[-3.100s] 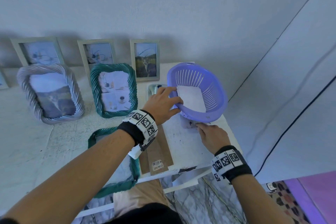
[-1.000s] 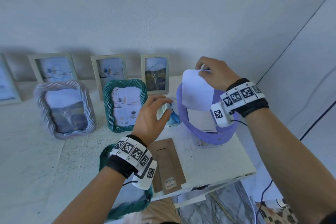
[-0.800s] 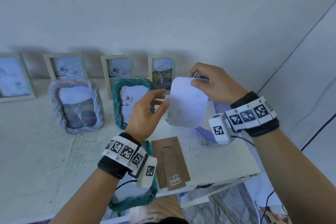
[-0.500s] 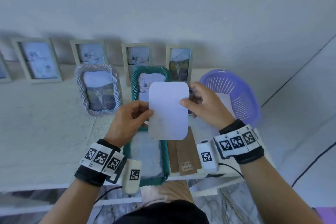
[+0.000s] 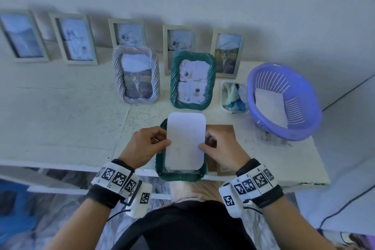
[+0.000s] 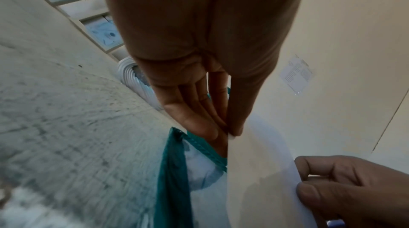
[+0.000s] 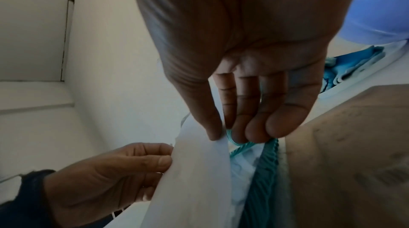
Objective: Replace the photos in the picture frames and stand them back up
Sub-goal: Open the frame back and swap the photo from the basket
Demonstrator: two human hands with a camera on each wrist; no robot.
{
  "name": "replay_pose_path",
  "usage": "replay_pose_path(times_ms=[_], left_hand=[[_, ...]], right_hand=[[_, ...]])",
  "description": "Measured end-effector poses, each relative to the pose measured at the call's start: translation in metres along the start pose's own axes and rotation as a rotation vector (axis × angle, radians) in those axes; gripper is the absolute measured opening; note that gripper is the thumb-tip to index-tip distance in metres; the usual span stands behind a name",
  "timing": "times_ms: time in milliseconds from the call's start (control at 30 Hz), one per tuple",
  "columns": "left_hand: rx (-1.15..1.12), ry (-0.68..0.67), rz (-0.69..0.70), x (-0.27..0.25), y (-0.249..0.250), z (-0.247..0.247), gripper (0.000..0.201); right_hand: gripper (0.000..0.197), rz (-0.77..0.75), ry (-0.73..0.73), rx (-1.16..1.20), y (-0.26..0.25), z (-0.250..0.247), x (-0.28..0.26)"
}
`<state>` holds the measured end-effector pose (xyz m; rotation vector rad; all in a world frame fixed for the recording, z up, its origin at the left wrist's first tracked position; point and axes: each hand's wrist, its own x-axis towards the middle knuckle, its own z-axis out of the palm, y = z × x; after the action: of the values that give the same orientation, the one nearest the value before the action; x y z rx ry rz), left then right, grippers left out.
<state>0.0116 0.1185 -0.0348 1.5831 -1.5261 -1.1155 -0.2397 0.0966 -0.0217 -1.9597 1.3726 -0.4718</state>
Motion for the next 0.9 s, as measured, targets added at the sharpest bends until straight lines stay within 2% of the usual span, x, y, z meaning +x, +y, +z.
replay_pose_path(times_ms=[133,500,900], left_hand=[[0.068,0.004,0.007,-0.003,-0.009,0.002,0.008],[0.335,0.075,0.100,-0.004,-0.025,0.006,0.012],[0.373,0.105,0.088,-0.001,-0.034,0.011,0.032]], right_hand=[[0.033,0.023,-0.014,-0.114,0.002,0.008,0.000],[0.024,0.063,-0.050,-0.280,-0.002,0.017,0.003],[0.020,0.068,-0.049,-0.347,-0.002,0.021,0.005]])
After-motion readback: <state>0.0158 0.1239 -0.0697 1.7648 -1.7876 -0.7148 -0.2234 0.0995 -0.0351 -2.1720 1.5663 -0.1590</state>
